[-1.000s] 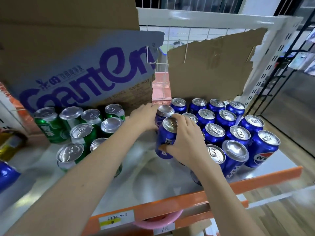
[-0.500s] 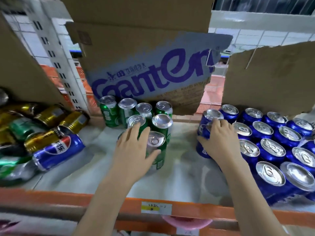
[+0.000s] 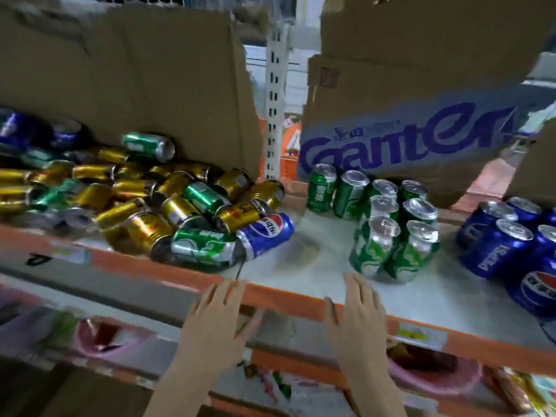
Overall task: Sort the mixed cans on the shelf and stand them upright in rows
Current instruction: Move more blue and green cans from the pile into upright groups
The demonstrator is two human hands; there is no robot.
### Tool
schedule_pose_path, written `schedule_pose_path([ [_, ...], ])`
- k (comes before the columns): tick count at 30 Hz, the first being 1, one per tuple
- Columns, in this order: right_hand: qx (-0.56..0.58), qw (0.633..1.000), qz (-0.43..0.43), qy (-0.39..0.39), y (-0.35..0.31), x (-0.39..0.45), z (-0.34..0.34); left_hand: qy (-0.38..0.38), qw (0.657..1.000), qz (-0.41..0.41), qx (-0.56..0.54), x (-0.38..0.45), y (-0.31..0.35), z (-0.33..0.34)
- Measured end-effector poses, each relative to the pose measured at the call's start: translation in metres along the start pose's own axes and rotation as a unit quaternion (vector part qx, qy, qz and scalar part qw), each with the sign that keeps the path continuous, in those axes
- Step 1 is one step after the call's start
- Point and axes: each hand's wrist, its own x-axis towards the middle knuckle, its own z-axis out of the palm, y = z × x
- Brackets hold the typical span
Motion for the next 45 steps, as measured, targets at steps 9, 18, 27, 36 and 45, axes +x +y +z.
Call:
schedule_pose_path([
  [9,0.035,0.989,-0.120,-0.073,-0.198,-0.049,0.064,0.019,0.991,-0.128,-0.041,-0.091,-0.193,-0.045],
  [18,0.073,0.965,-0.203,-0.147,-0.320,-0.033,0.104,0.059,0.979,-0.194,0.003,-0.111,-0.301,-0.058],
  [27,0.109,0.967,-0.202,-0.111,-0.427,0.045,0.169,0.087,0.975,-0.190,0.074,-0.043,-0.411,-0.079],
  [36,0.130,0.955,-0.202,-0.175,-0.515,0.112,0.221,0.097,0.966,-0.231,0.068,0.022,-0.516,-0.112],
  [45,0.094,0.958,-0.186,-0.196,-0.578,0.144,0.260,0.086,0.967,-0.233,0.046,0.065,-0.598,-0.116],
])
